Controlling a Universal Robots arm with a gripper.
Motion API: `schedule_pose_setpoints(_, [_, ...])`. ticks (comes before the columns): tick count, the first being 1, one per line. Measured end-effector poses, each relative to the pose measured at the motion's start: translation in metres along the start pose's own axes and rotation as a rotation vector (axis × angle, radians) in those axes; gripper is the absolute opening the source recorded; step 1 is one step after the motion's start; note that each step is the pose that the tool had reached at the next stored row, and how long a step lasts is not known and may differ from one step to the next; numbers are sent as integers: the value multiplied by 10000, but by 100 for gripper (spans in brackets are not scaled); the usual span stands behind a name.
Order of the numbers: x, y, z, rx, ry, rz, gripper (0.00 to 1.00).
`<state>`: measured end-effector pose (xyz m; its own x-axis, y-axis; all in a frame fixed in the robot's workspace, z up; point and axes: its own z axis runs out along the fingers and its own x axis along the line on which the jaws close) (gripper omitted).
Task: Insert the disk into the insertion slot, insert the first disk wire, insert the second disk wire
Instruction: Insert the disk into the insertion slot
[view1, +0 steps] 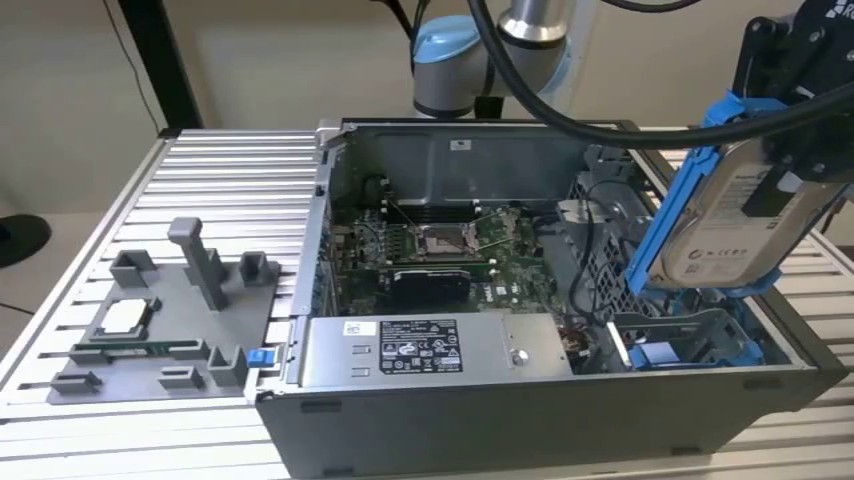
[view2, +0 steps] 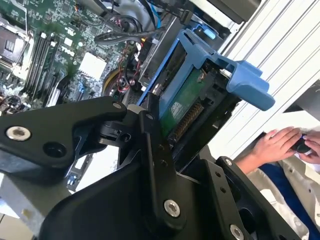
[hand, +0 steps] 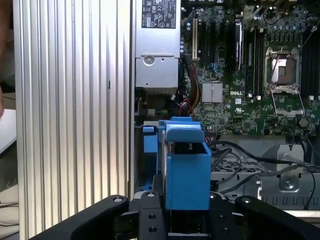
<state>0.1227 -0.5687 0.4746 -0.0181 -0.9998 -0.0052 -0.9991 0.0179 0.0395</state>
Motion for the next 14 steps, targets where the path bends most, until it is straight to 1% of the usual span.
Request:
schedule_pose_setpoints(7, [1,-2,4,0,-3,0,0])
schedule_pose_setpoints(11, [9,-4,28,0,-23,-1,0])
schedule_pose_setpoints(14, [35,-6,53,-1,-45,1,0])
